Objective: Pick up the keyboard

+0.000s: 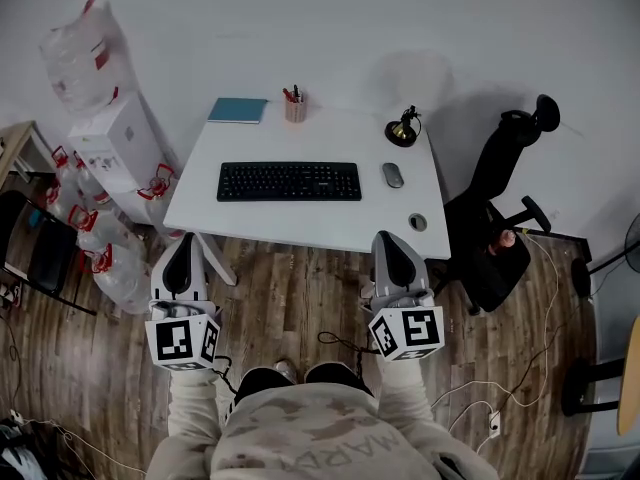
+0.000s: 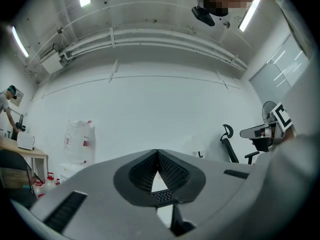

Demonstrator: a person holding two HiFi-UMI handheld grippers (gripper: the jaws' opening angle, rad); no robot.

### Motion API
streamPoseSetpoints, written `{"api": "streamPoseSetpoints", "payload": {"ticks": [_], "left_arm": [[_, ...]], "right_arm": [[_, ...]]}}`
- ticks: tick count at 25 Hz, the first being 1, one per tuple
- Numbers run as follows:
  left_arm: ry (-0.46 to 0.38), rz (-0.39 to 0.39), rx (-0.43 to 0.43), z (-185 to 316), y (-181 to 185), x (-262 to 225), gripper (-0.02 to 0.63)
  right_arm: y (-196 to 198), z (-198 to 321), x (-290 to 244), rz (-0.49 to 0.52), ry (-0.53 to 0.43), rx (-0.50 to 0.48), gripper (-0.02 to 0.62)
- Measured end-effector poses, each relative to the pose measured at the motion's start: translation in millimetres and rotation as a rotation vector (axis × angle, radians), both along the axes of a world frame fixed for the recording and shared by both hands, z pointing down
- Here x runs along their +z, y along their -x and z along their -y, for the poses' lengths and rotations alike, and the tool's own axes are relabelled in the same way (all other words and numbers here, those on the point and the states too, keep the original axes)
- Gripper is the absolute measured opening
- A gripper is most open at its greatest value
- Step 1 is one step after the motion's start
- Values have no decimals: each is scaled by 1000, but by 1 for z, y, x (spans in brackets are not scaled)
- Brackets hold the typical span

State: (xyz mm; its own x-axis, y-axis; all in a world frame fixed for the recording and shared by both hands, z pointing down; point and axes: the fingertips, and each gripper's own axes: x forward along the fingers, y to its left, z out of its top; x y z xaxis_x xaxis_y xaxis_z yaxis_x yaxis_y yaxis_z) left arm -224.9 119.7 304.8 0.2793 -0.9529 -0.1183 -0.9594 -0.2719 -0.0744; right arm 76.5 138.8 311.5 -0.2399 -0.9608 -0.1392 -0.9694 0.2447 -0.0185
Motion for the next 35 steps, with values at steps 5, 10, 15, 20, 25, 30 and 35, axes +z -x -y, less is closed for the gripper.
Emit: {"api": "streamPoseSetpoints", "payload": {"ticks": [5, 10, 15, 20, 25, 30, 35], "left_arm": [[10, -16, 22, 18, 4, 8, 5], [17, -25, 44, 37, -2, 10, 5], [16, -28, 42, 63, -5, 15, 6], [12, -22, 35, 102, -6, 11, 6], [11, -21, 23, 148, -10, 10, 6], [14, -25, 5, 185, -18, 12, 5], [19, -19, -22, 214, -24, 11, 6]], "right_arm": [[2, 6, 6, -18, 15, 27, 9], [-3, 20, 7, -25, 23, 44, 9], [-5, 47, 9, -33, 23, 40, 9], [-6, 90, 8, -33, 19, 28, 9], [-12, 138, 7, -35, 19, 19, 9], [-24, 180, 8, -31, 23, 10, 9], [-33, 218, 8, -31, 26, -9, 9]]}}
